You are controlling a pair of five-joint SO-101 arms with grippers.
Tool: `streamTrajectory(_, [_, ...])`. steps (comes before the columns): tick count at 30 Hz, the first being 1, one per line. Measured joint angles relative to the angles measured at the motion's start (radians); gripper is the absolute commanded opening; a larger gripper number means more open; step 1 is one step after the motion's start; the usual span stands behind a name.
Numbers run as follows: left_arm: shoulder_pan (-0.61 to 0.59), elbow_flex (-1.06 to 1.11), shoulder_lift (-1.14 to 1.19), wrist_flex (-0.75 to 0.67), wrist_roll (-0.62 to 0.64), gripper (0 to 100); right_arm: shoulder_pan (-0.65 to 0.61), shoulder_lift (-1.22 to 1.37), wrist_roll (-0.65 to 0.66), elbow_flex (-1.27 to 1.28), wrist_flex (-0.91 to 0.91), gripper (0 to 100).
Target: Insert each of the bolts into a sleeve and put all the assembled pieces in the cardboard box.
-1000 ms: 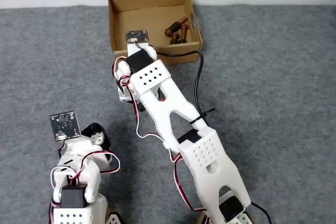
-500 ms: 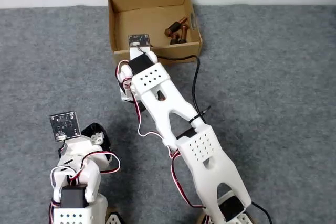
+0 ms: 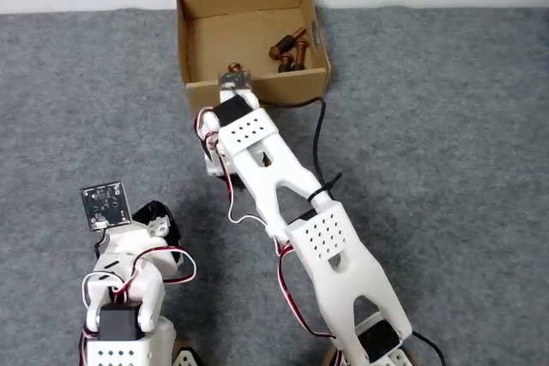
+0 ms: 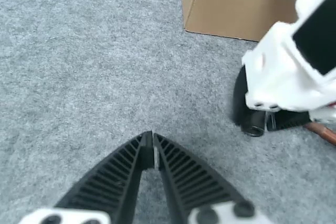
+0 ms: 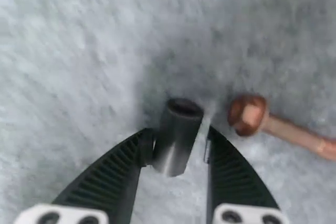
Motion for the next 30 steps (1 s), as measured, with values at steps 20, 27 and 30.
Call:
streamTrajectory(20, [0.000, 0.000, 0.031, -0.006, 0.008, 0, 0.012, -0.187, 0.095, -0.071, 0.074, 0.8])
streamTrajectory(27, [-0.002, 0.008, 0.135, -0.100, 0.014, 0, 0.031, -0.503, 0.107, 0.097, 0.075, 0.8])
streamTrajectory(30, [0.012, 0.006, 0.147, -0.103, 0.014, 0, 0.035, -0.684, 0.107, 0.288, 0.075, 0.8])
